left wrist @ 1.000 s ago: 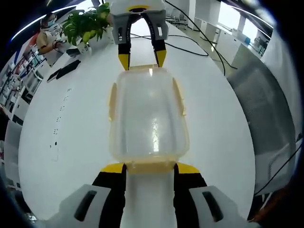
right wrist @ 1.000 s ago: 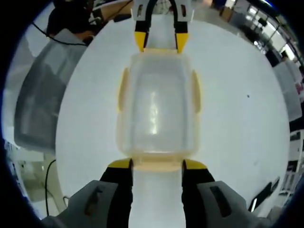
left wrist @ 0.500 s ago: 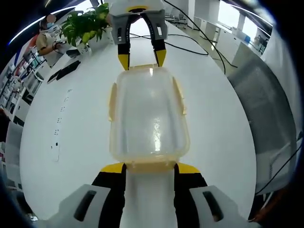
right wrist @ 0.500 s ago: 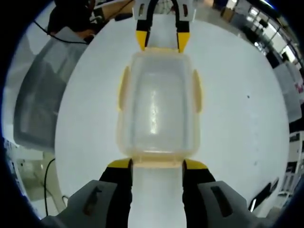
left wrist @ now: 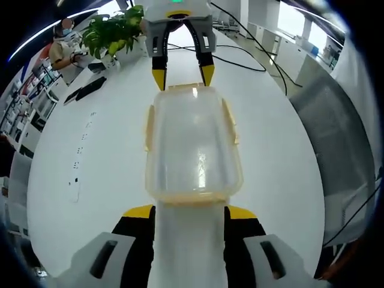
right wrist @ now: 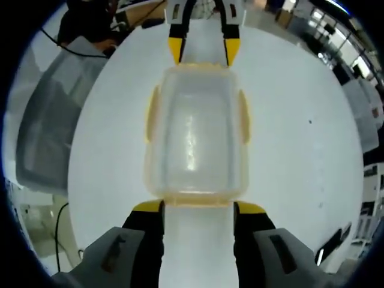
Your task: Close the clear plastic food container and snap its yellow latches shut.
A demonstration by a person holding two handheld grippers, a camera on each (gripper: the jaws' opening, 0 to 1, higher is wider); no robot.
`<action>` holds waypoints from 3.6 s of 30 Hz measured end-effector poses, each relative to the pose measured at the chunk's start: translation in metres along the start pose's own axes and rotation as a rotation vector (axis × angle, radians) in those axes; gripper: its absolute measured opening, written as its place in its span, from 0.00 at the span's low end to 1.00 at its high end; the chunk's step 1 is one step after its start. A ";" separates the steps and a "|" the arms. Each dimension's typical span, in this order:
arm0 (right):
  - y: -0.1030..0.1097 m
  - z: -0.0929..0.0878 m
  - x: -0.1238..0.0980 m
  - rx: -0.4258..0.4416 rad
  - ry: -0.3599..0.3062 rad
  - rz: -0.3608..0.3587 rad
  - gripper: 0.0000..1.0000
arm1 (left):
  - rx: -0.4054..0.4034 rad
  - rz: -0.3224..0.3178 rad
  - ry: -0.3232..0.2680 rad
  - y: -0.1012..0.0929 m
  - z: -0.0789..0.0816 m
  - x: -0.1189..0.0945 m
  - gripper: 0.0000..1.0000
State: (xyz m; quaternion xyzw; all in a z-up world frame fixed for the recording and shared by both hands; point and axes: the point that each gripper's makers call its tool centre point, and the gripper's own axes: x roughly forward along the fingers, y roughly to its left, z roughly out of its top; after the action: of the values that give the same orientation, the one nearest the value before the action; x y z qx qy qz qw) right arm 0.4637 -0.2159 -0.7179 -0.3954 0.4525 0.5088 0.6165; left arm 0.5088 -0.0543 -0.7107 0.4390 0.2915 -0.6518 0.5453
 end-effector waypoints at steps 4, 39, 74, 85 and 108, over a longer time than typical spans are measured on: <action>-0.001 0.000 -0.004 0.007 -0.002 -0.012 0.40 | 0.000 0.004 0.006 -0.002 -0.002 -0.004 0.40; -0.010 0.019 -0.037 0.566 -0.396 -0.391 0.26 | -0.599 0.383 -0.240 0.001 0.007 -0.024 0.33; -0.004 0.010 -0.023 1.017 -0.570 -0.497 0.29 | -0.946 0.487 -0.304 -0.001 0.010 -0.012 0.27; 0.000 0.008 -0.012 1.131 -0.627 -0.486 0.31 | -1.005 0.538 -0.354 -0.007 0.010 -0.008 0.26; 0.002 0.014 -0.007 1.303 -0.720 -0.454 0.30 | -1.219 0.526 -0.485 -0.009 0.012 0.002 0.28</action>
State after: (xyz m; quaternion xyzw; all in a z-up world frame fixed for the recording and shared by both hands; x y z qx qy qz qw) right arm 0.4636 -0.2041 -0.7078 0.1533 0.3403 0.0986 0.9225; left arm 0.4973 -0.0636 -0.7076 -0.0465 0.3591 -0.2987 0.8830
